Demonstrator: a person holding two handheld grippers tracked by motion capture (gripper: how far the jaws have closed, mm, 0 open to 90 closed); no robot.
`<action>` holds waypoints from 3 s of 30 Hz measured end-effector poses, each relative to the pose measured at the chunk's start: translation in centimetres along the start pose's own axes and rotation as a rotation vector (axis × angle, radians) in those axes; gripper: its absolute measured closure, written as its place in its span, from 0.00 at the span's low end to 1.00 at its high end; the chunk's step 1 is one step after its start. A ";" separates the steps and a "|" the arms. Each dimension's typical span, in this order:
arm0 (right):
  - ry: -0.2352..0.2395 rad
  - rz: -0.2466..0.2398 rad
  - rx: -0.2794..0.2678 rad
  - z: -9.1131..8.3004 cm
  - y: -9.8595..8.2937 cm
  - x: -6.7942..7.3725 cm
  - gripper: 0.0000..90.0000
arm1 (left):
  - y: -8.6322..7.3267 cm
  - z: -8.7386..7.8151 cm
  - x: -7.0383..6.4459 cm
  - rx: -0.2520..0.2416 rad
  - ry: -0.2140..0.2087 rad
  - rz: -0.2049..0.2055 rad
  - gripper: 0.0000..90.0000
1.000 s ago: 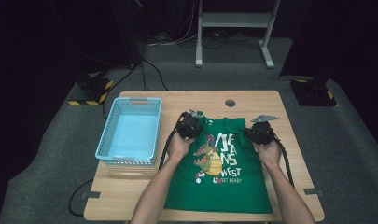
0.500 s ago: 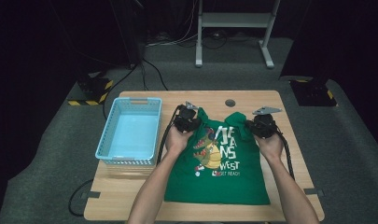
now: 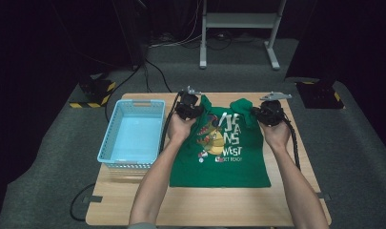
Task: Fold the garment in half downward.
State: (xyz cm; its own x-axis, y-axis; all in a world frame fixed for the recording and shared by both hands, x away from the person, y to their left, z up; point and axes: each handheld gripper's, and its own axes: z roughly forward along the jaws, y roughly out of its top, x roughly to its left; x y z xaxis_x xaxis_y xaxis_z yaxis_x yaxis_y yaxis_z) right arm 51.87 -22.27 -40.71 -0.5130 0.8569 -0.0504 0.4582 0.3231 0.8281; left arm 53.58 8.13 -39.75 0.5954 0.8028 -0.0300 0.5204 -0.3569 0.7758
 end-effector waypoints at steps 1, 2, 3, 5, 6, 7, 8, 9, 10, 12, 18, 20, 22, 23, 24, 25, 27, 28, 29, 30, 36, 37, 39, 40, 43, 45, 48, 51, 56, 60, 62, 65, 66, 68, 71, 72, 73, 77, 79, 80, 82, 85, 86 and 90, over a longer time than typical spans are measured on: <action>-0.002 -0.002 -0.005 -0.1 0.3 0.0 0.98 | 0.2 -0.2 0.1 -0.006 -0.002 -0.001 0.94; -0.004 -0.004 -0.011 -0.3 0.4 0.1 0.98 | 0.2 -0.5 0.1 -0.016 -0.004 -0.001 0.94; -0.003 -0.009 -0.020 -0.5 0.5 0.1 0.98 | 0.2 -0.7 0.1 -0.019 -0.005 0.001 0.94; 0.001 -0.014 -0.025 -0.7 0.4 0.3 0.98 | 0.1 -1.1 -0.1 -0.024 -0.007 0.014 0.94; 0.003 -0.021 -0.028 -0.8 0.3 0.4 0.98 | 0.0 -1.3 -0.3 -0.024 -0.007 0.023 0.94; 0.005 -0.024 -0.030 -1.0 0.1 0.5 0.98 | -0.2 -1.5 -0.5 -0.023 -0.005 0.033 0.94; 0.013 -0.023 -0.038 -1.2 -0.1 0.6 0.98 | -0.3 -1.6 -0.7 -0.024 -0.004 0.037 0.94; 0.019 -0.022 -0.043 -1.3 -0.3 0.7 0.98 | -0.4 -1.7 -0.8 -0.026 -0.004 0.044 0.94; 0.022 -0.021 -0.043 -1.4 -0.5 0.8 0.98 | -0.6 -1.8 -1.0 -0.025 -0.004 0.052 0.94; 0.026 -0.027 -0.039 -1.6 -1.0 1.0 0.98 | -0.9 -1.8 -1.4 -0.018 -0.003 0.069 0.94; 0.034 -0.043 -0.033 -2.2 -2.0 1.3 0.98 | -1.8 -2.1 -2.1 -0.016 -0.014 0.096 0.94; 0.040 -0.049 -0.033 -2.5 -2.2 1.4 0.98 | -2.1 -2.3 -2.2 -0.021 -0.019 0.096 0.94; 0.052 -0.043 -0.042 -2.8 -2.3 1.5 0.98 | -2.4 -2.6 -2.2 -0.025 -0.026 0.089 0.94; 0.060 -0.043 -0.045 -2.9 -2.4 1.6 0.98 | -2.6 -2.6 -2.2 -0.027 -0.029 0.087 0.94; 0.064 -0.044 -0.044 -3.0 -2.5 1.7 0.98 | -2.8 -2.7 -2.2 -0.028 -0.033 0.084 0.94; 0.067 -0.050 -0.043 -3.0 -2.6 1.7 0.98 | -3.0 -2.8 -2.2 -0.028 -0.036 0.084 0.94; 0.072 -0.056 -0.036 -3.1 -2.9 1.9 0.98 | -3.4 -2.8 -2.3 -0.027 -0.040 0.084 0.94; 0.074 -0.060 -0.035 -3.1 -3.0 2.0 0.98 | -3.6 -2.9 -2.3 -0.026 -0.040 0.084 0.94; 0.077 -0.061 -0.035 -3.1 -3.1 2.1 0.98 | -3.8 -2.9 -2.3 -0.024 -0.040 0.082 0.94; 0.080 -0.066 -0.033 -3.1 -3.2 2.2 0.98 | -4.0 -2.9 -2.3 -0.024 -0.042 0.081 0.94; 0.078 -0.094 -0.023 -3.6 -3.3 2.9 0.98 | -4.7 -3.3 -2.6 -0.024 -0.037 0.095 0.94; 0.081 -0.096 -0.025 -3.7 -3.3 2.9 0.98 | -4.8 -3.3 -2.7 -0.023 -0.037 0.096 0.94; 0.084 -0.099 -0.020 -3.8 -3.3 3.0 0.98 | -5.0 -3.4 -2.7 -0.024 -0.039 0.098 0.94; 0.085 -0.100 -0.019 -3.8 -3.3 3.1 0.98 | -5.1 -3.5 -2.7 -0.024 -0.040 0.096 0.94; 0.088 -0.102 -0.013 -3.9 -3.5 3.4 0.98 | -5.4 -3.6 -2.8 -0.026 -0.042 0.092 0.94; 0.089 -0.099 -0.015 -3.9 -3.7 3.4 0.98 | -5.6 -3.6 -2.8 -0.031 -0.046 0.088 0.94; 0.089 -0.093 -0.011 -3.9 -4.1 3.4 0.98 | -5.9 -3.8 -3.0 -0.039 -0.056 0.085 0.94; 0.085 -0.099 -0.013 -4.1 -4.4 3.6 0.98 | -6.1 -3.9 -3.2 -0.043 -0.053 0.085 0.94; 0.087 -0.116 -0.022 -4.5 -4.3 4.0 0.98 | -6.7 -4.3 -3.4 -0.047 -0.053 0.087 0.94; 0.095 -0.116 -0.015 -4.7 -4.5 4.2 0.98 | -7.3 -4.4 -3.5 -0.044 -0.057 0.094 0.94; 0.099 -0.118 -0.012 -4.7 -4.6 4.4 0.98 | -7.6 -4.4 -3.6 -0.040 -0.058 0.095 0.94; 0.099 -0.120 -0.014 -4.8 -4.7 4.7 0.98 | -7.9 -4.5 -3.6 -0.043 -0.059 0.095 0.94; 0.101 -0.121 -0.013 -4.9 -4.8 4.7 0.98 | -8.0 -4.6 -3.7 -0.045 -0.060 0.091 0.94; 0.104 -0.121 -0.007 -4.9 -4.8 4.9 0.98 | -8.2 -4.7 -3.7 -0.050 -0.063 0.089 0.94; 0.105 -0.111 -0.004 -5.0 -5.5 5.0 0.98 | -8.5 -4.7 -3.8 -0.057 -0.073 0.081 0.94; 0.100 -0.117 -0.004 -5.0 -5.7 5.0 0.98 | -8.6 -4.8 -3.9 -0.060 -0.076 0.079 0.94; 0.097 -0.114 -0.011 -5.0 -5.9 5.0 0.98 | -8.7 -4.7 -4.0 -0.062 -0.075 0.079 0.94; 0.101 -0.099 -0.013 -5.0 -6.5 5.0 0.98 | -9.3 -4.6 -4.4 -0.063 -0.073 0.082 0.94; 0.105 -0.099 -0.012 -5.0 -6.6 5.1 0.98 | -9.7 -4.5 -4.4 -0.059 -0.072 0.082 0.94; 0.107 -0.097 -0.015 -5.0 -6.7 5.1 0.98 | -9.8 -4.5 -4.4 -0.057 -0.072 0.080 0.94; 0.110 -0.094 -0.020 -5.1 -7.0 5.2 0.98 | -10.1 -4.5 -4.5 -0.057 -0.077 0.073 0.94; 0.112 -0.086 -0.016 -5.0 -7.5 5.2 0.98 | -10.5 -4.4 -4.6 -0.050 -0.081 0.077 0.94; 0.114 -0.085 -0.013 -4.9 -7.8 5.3 0.98 | -10.6 -4.4 -4.7 -0.046 -0.083 0.081 0.94; 0.118 -0.073 -0.012 -5.0 -8.5 5.3 0.98 | -11.1 -4.5 -5.2 -0.037 -0.084 0.104 0.94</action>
State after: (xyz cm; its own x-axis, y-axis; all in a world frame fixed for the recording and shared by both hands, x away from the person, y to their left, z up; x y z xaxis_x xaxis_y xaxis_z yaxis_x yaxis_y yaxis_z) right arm 41.64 -22.42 -45.21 -0.6270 0.7777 -0.0455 0.4083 0.3777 0.8310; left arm 41.96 10.10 -45.35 0.6951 0.7189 0.0001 0.4314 -0.4172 0.7999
